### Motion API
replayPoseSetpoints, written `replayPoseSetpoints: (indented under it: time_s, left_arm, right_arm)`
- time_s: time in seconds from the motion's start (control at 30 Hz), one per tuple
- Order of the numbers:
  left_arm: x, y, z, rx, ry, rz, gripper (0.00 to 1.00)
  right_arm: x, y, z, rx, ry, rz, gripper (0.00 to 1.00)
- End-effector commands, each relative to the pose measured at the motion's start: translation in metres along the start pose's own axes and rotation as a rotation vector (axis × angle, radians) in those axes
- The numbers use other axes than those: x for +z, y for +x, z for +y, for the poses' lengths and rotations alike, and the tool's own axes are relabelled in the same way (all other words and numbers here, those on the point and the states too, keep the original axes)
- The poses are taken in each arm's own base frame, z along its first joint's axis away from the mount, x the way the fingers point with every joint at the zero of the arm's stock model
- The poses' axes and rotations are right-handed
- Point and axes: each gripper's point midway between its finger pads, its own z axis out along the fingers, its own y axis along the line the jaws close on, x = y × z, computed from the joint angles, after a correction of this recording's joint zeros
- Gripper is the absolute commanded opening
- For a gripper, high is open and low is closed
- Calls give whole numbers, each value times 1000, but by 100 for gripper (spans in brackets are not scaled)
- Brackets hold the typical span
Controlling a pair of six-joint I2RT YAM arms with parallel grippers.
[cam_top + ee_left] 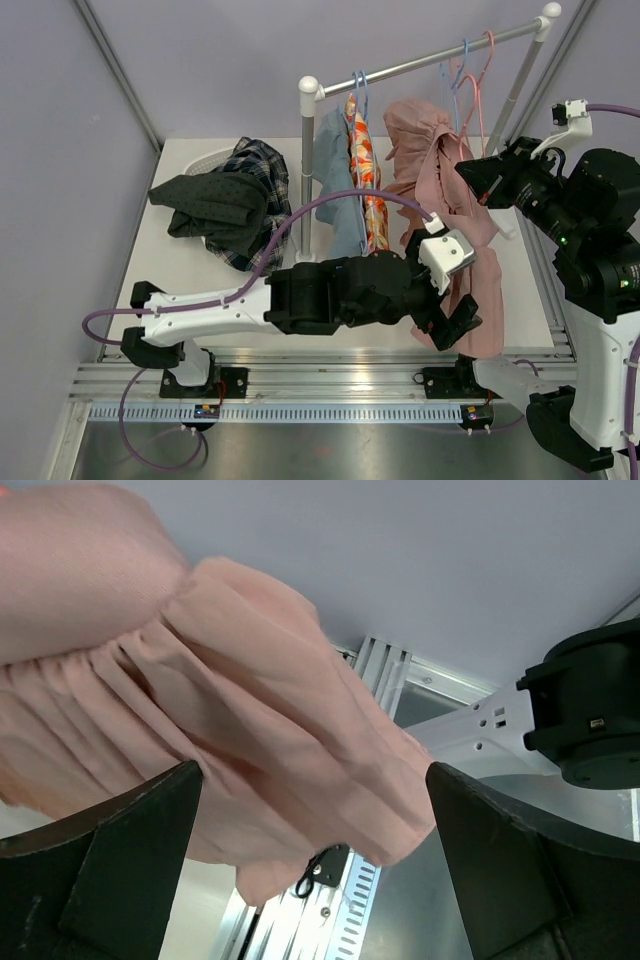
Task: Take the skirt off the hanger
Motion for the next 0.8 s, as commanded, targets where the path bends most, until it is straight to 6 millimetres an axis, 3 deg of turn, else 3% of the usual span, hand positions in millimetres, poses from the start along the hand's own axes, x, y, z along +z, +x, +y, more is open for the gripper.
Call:
replayPoseSetpoints:
  time_s: [0.0, 0.17, 0.2, 0.23, 0.3, 0.33, 0.37, 0.4, 0.47, 0.57, 0.6, 0.67, 0.7, 0.77]
  left_arm:
    - [9, -8, -7, -74, 16, -67, 99]
    - [38, 13, 11, -66, -98, -73, 98]
    - [46, 13, 16, -67, -127, -88, 93]
    - [49, 12, 17, -70, -139, -99, 76]
    - [54, 0, 17, -77, -153, -136, 63]
    - [58, -1, 16, -74, -152, -141, 51]
    - [59, -5, 14, -71, -149, -149, 17]
    - [58, -9, 13, -79, -149, -156, 0]
    - [55, -12, 3, -79, -118, -161, 0]
    - [48, 7, -20, -60, -81, -109, 0]
    - [42, 19, -39, -46, -64, -89, 0]
    - [38, 52, -54, -9, -76, -29, 0]
    - [30, 70, -78, 8, -45, 4, 0]
    - [24, 110, -95, 46, -48, 80, 0]
  right_arm:
    - [-4, -30, 14, -6, -47, -123, 0]
    - [-9, -33, 20, 4, -66, -128, 0]
    - [-10, -33, 21, 6, -69, -130, 0]
    - [-11, -33, 21, 9, -68, -131, 0]
    - [-15, -34, 22, 14, -69, -139, 0]
    - [-15, -33, 21, 15, -65, -137, 0]
    - [-16, -33, 21, 16, -65, -139, 0]
    - [-16, -33, 21, 18, -63, -142, 0]
    - [-15, -33, 20, 14, -58, -140, 0]
    - [-11, -36, 13, 2, -25, -146, 0]
    - [-10, -39, 13, -6, -18, -154, 0]
    - [-3, -43, 6, -11, 16, -159, 0]
    - [-4, -50, 7, -26, 17, -177, 0]
    - [4, -55, 3, -35, 40, -180, 0]
